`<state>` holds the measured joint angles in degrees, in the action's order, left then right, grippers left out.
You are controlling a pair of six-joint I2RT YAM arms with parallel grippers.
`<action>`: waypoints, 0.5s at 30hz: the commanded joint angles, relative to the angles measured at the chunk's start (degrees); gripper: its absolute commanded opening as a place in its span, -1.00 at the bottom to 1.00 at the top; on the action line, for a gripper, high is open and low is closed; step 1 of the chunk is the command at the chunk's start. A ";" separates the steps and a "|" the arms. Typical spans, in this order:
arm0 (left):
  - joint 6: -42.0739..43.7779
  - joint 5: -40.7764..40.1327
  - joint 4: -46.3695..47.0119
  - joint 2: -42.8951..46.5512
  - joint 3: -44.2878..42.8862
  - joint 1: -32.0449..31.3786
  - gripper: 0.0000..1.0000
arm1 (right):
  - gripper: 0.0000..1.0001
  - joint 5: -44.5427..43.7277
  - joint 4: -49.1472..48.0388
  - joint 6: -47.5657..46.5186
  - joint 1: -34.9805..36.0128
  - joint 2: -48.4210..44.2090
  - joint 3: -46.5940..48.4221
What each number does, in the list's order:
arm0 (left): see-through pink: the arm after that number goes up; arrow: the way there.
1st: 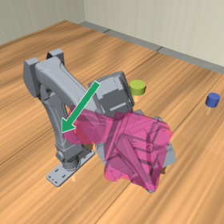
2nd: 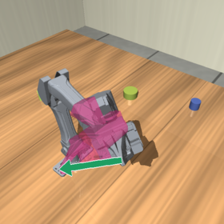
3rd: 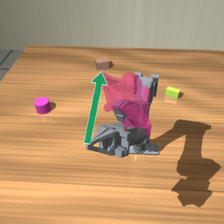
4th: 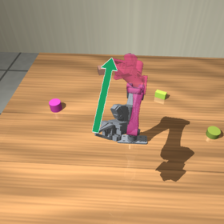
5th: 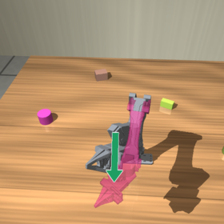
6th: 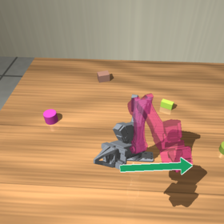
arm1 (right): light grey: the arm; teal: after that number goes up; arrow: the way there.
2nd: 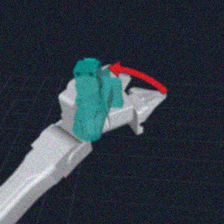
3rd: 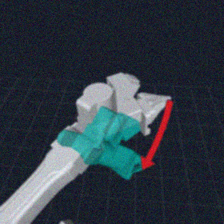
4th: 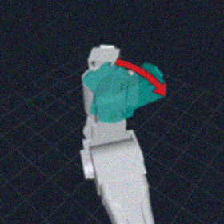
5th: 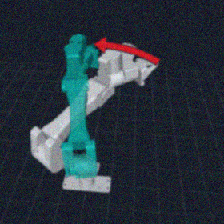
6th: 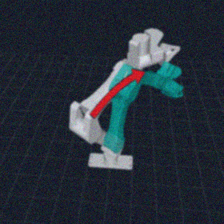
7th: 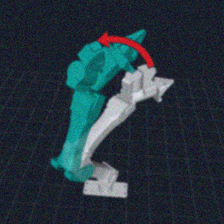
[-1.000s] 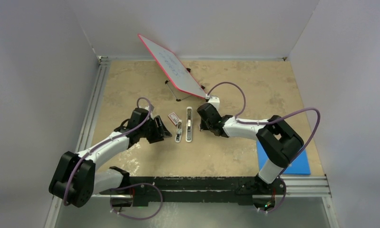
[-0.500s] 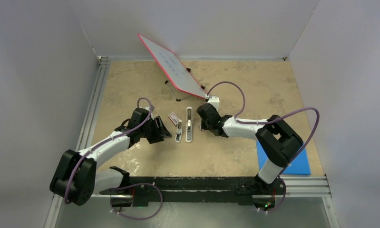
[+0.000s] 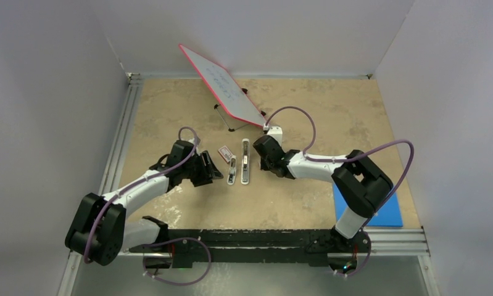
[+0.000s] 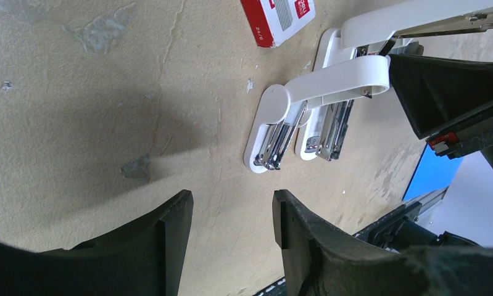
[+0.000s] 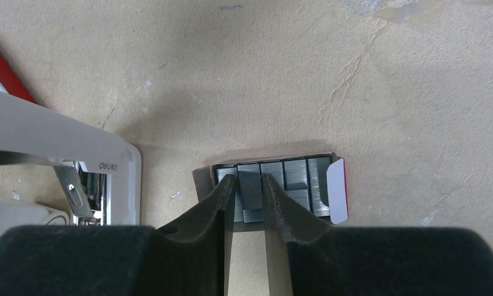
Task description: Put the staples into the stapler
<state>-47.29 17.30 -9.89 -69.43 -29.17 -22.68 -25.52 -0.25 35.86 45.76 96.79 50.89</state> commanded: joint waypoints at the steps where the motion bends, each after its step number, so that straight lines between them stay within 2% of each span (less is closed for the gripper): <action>1: 0.83 0.04 2.24 0.16 -0.74 -0.17 0.01 | -0.54 1.13 1.94 -0.31 0.47 -0.73 1.94; 8: 0.88 0.10 2.07 0.32 -0.54 -0.17 0.01 | -0.64 -2.32 3.08 2.18 0.46 -1.80 2.06; 15: 1.04 1.06 2.74 0.75 -0.28 -0.17 0.01 | -0.68 -2.83 3.09 3.34 0.45 -6.69 1.89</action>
<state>-47.29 17.34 -9.89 -69.43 -29.17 -22.68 -26.02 1.96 37.34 45.87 95.24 51.31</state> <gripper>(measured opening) 0.505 0.178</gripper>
